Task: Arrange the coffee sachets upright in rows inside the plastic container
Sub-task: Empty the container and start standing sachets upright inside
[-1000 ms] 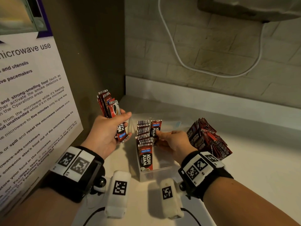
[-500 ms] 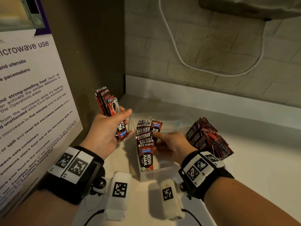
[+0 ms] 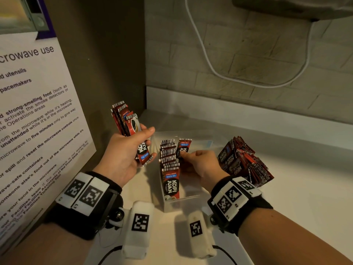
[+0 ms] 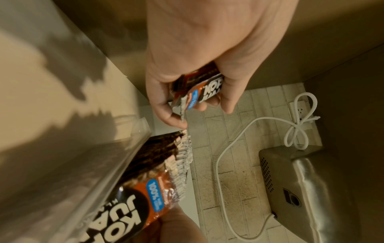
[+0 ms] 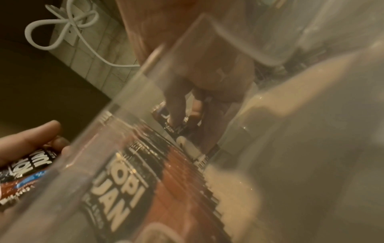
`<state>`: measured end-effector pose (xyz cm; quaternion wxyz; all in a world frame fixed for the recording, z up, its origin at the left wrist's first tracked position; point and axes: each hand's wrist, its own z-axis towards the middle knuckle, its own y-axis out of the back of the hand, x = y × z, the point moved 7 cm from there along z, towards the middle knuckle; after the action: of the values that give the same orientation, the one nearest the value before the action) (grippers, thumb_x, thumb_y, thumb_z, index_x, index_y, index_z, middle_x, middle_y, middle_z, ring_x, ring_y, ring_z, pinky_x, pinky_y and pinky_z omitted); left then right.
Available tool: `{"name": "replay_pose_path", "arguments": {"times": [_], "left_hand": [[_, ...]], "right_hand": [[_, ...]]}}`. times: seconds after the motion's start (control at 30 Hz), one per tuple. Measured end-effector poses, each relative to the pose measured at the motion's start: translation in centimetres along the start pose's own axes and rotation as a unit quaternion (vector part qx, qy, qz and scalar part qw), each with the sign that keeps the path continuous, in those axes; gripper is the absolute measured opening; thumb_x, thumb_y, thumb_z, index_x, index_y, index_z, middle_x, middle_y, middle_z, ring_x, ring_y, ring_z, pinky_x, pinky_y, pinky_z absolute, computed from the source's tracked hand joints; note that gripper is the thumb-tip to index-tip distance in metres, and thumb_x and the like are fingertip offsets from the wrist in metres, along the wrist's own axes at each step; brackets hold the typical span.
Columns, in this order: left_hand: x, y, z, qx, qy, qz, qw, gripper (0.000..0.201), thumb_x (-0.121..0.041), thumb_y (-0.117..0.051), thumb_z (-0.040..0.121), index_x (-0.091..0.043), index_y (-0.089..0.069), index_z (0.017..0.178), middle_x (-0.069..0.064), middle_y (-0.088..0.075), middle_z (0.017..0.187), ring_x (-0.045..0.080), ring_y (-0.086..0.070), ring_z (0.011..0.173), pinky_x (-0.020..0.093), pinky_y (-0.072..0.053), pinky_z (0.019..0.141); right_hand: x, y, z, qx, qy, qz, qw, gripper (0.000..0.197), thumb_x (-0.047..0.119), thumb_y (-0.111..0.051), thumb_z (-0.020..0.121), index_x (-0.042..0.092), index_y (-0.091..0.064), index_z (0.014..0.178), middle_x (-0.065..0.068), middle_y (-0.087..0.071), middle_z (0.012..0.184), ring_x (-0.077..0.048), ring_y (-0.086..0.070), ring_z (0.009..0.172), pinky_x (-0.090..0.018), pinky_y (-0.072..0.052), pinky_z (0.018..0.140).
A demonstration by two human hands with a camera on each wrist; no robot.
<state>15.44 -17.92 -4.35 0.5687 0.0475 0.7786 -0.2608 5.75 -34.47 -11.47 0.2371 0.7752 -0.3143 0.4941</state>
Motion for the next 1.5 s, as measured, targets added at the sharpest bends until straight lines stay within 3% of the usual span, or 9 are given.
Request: {"name": "replay_pose_path", "arguments": {"times": [0.1, 0.3, 0.47, 0.77, 0.93, 1.07, 1.2, 1.33, 1.5], "left_hand": [[0.0, 0.0, 0.0, -0.002, -0.001, 0.001, 1.000, 0.018, -0.012, -0.072, 0.083, -0.022, -0.059, 0.075, -0.003, -0.058, 0.069, 0.005, -0.059, 0.057, 0.035, -0.058, 0.063], [0.0, 0.0, 0.1, -0.002, -0.004, 0.000, 1.000, 0.019, -0.012, -0.072, 0.083, -0.023, -0.060, 0.073, -0.003, -0.057, 0.070, 0.007, -0.058, 0.063, 0.039, -0.057, 0.069], [-0.1, 0.1, 0.0, -0.004, -0.006, -0.004, 1.000, 0.018, -0.013, -0.072, 0.083, -0.023, -0.060, 0.074, -0.003, -0.058, 0.070, 0.008, -0.058, 0.066, 0.039, -0.058, 0.069], [0.0, 0.2, 0.3, -0.004, -0.009, -0.005, 1.000, 0.017, -0.014, -0.074, 0.081, -0.023, -0.061, 0.074, -0.004, -0.059, 0.069, 0.008, -0.060, 0.065, 0.038, -0.058, 0.066], [0.2, 0.4, 0.5, -0.003, 0.002, -0.016, 1.000, 0.015, -0.018, -0.075, 0.079, -0.024, -0.061, 0.076, -0.005, -0.060, 0.076, 0.009, -0.059, 0.074, 0.040, -0.057, 0.066], [0.1, 0.8, 0.6, -0.002, 0.038, -0.029, 0.999, 0.015, -0.030, -0.074, 0.078, -0.023, -0.061, 0.081, -0.006, -0.061, 0.082, 0.011, -0.059, 0.084, 0.050, -0.055, 0.071], [-0.1, 1.0, 0.6, 0.008, 0.049, -0.037, 0.998, 0.019, -0.031, -0.076, 0.075, -0.022, -0.060, 0.078, -0.005, -0.061, 0.079, 0.012, -0.059, 0.080, 0.038, -0.053, 0.060], [0.1, 0.8, 0.6, 0.030, 0.059, -0.055, 0.996, 0.008, -0.015, -0.067, 0.084, -0.020, -0.062, 0.086, -0.002, -0.059, 0.079, 0.013, -0.057, 0.077, 0.032, -0.052, 0.053], [-0.8, -0.3, -0.2, 0.090, 0.029, -0.071, 0.993, 0.013, -0.012, -0.057, 0.091, -0.014, -0.065, 0.100, 0.003, -0.067, 0.077, 0.013, -0.067, 0.066, 0.031, -0.054, 0.047]], "right_hand": [[0.3, 0.2, 0.2, -0.017, 0.030, -0.015, 0.999, 0.032, 0.015, -0.074, 0.080, -0.011, -0.064, 0.096, -0.026, -0.070, 0.092, -0.041, -0.068, 0.088, -0.053, -0.056, 0.078], [0.4, 0.1, 0.5, -0.023, 0.068, -0.060, 0.996, 0.020, 0.020, -0.075, 0.080, 0.002, -0.066, 0.076, -0.018, -0.072, 0.079, -0.035, -0.071, 0.076, -0.046, -0.059, 0.071], [0.0, -0.6, 0.2, 0.008, 0.060, -0.117, 0.991, 0.030, 0.026, -0.068, 0.086, 0.008, -0.064, 0.062, -0.016, -0.071, 0.070, -0.028, -0.067, 0.059, -0.032, -0.053, 0.056], [0.6, -0.4, 0.1, -0.017, 0.100, -0.163, 0.981, 0.028, 0.035, -0.063, 0.090, 0.013, -0.068, 0.073, -0.009, -0.072, 0.078, -0.029, -0.070, 0.071, -0.042, -0.058, 0.069], [0.6, -0.4, 0.0, -0.010, 0.099, -0.162, 0.982, 0.028, 0.032, -0.065, 0.089, 0.014, -0.065, 0.067, -0.013, -0.072, 0.078, -0.035, -0.070, 0.074, -0.048, -0.059, 0.070], [0.4, -0.5, 0.1, 0.003, 0.089, -0.140, 0.986, 0.027, 0.029, -0.066, 0.088, 0.014, -0.063, 0.066, -0.009, -0.070, 0.075, -0.029, -0.067, 0.067, -0.040, -0.057, 0.067], [0.7, -0.3, -0.5, 0.010, 0.079, -0.106, 0.991, 0.023, 0.020, -0.070, 0.085, 0.008, -0.062, 0.067, -0.009, -0.068, 0.071, -0.022, -0.063, 0.059, -0.031, -0.053, 0.056], [2.1, 0.7, -1.8, 0.001, 0.087, -0.105, 0.991, 0.030, 0.027, -0.075, 0.079, -0.001, -0.065, 0.076, -0.012, -0.069, 0.071, -0.020, -0.059, 0.052, -0.022, -0.046, 0.042], [6.9, 2.3, -4.6, -0.039, 0.187, -0.042, 0.981, 0.032, 0.030, -0.069, 0.085, 0.000, -0.063, 0.074, -0.008, -0.062, 0.063, -0.011, -0.050, 0.044, -0.017, -0.036, 0.040]]}}
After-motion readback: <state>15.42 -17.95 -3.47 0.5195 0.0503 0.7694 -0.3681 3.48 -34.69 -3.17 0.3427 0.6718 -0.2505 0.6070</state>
